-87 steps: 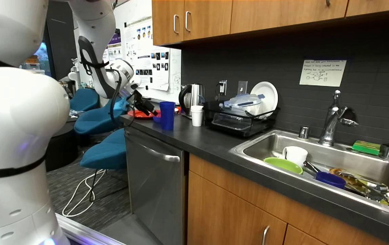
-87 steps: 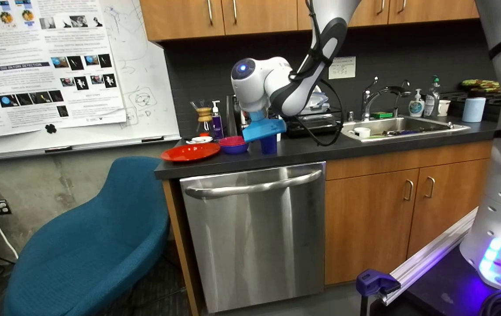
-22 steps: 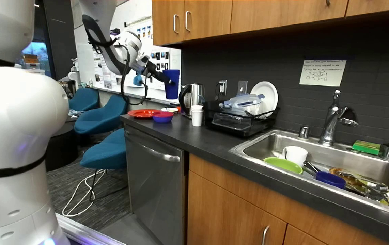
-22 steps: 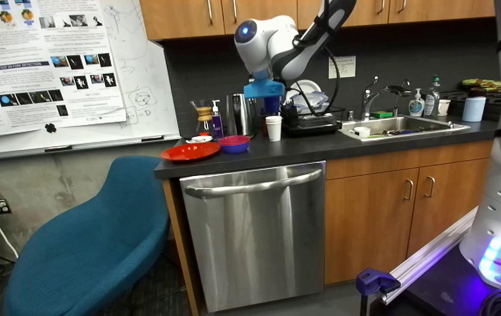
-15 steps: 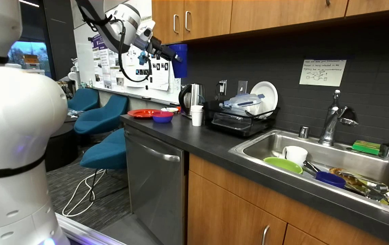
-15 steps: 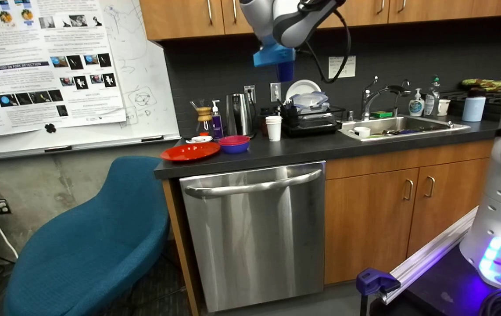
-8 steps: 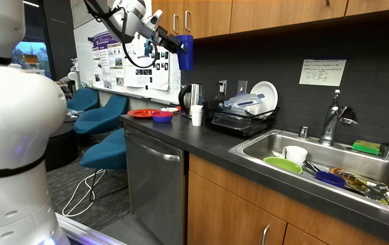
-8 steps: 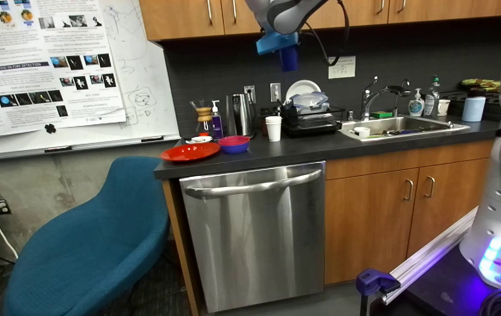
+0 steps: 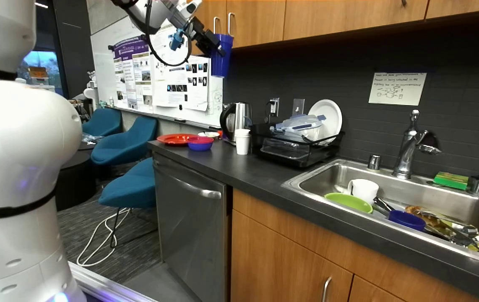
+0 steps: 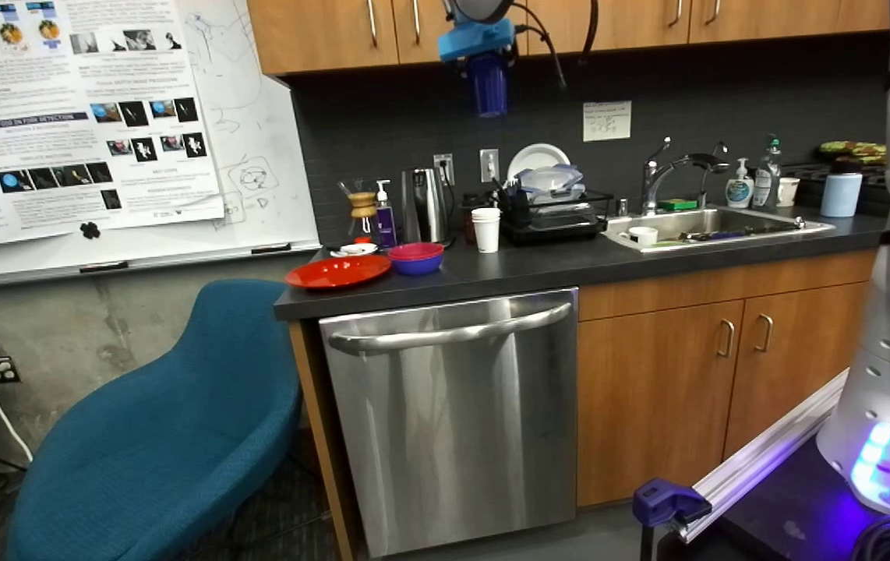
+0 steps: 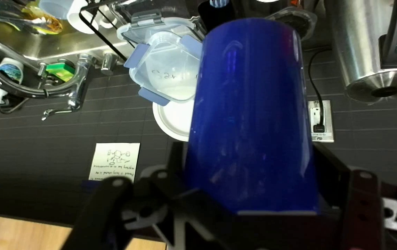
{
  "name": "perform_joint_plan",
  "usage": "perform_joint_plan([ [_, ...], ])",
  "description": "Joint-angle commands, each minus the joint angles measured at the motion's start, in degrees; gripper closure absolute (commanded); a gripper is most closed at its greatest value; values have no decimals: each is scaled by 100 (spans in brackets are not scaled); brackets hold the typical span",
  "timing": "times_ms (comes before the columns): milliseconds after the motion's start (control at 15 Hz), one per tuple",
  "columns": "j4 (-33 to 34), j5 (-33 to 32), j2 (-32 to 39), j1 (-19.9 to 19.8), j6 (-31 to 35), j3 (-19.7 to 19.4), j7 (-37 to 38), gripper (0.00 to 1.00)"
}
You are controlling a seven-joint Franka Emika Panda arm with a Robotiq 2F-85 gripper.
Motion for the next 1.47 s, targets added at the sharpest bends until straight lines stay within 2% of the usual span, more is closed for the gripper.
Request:
perform_joint_plan([
  [0, 536, 822, 94, -143, -148, -89, -675, 40],
  [200, 610, 1349, 64, -282, -82, -254, -1081, 40],
  [667, 351, 1816, 122, -781, 62, -406, -1545, 40],
  [733, 606, 1943, 308, -589, -112, -493, -1569, 40],
  [933, 615, 2362, 501, -597, -62, -536, -1839, 40],
  [1400, 1061, 2834, 1088, -463, -316, -610, -2205, 40],
])
